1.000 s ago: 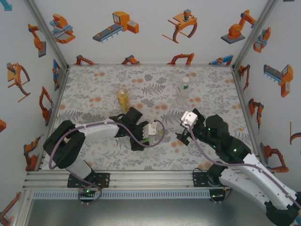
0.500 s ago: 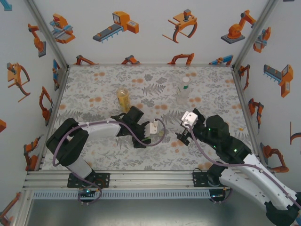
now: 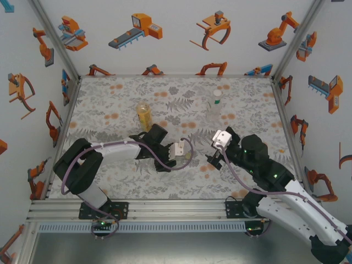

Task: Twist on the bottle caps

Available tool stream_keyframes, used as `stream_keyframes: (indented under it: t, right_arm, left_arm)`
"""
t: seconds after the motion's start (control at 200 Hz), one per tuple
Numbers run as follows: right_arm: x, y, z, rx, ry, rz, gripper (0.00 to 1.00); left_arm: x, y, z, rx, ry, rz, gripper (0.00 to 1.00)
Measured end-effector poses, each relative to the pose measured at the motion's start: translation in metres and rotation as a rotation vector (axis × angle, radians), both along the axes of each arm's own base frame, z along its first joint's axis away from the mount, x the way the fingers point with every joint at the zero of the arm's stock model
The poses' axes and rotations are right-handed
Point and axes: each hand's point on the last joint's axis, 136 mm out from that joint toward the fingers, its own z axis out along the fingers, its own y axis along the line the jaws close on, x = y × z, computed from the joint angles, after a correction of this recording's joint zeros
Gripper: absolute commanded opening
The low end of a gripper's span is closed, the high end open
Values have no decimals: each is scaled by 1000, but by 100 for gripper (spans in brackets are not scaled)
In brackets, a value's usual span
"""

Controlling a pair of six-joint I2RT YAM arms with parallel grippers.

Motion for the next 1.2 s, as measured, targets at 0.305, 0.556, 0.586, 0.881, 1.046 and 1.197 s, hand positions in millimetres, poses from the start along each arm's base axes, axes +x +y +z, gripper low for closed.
stream_keyframes:
  t: [0.305, 0.556, 0.586, 0.881, 1.046, 1.197]
  right_arm:
    - [10, -9, -1, -22, -13, -74, 83]
    - [26, -11, -11, -15, 43, -167, 80]
    - [28, -11, -13, -11, 56, -181, 80]
    - [42, -9, -27, 62, 185, -293, 75]
    - [51, -3, -51, 70, 303, -355, 71]
    - [59, 5, -73, 64, 413, -416, 68]
  left_arm:
    - [16, 5, 70, -179, -92, 105, 34]
    - [30, 17, 137, -381, -191, 193, 21]
    - [32, 19, 144, -404, -198, 205, 21]
    - [37, 44, 218, -652, -277, 282, 3]
    - [35, 58, 246, -743, -308, 313, 0]
    - [27, 65, 266, -796, -330, 313, 0]
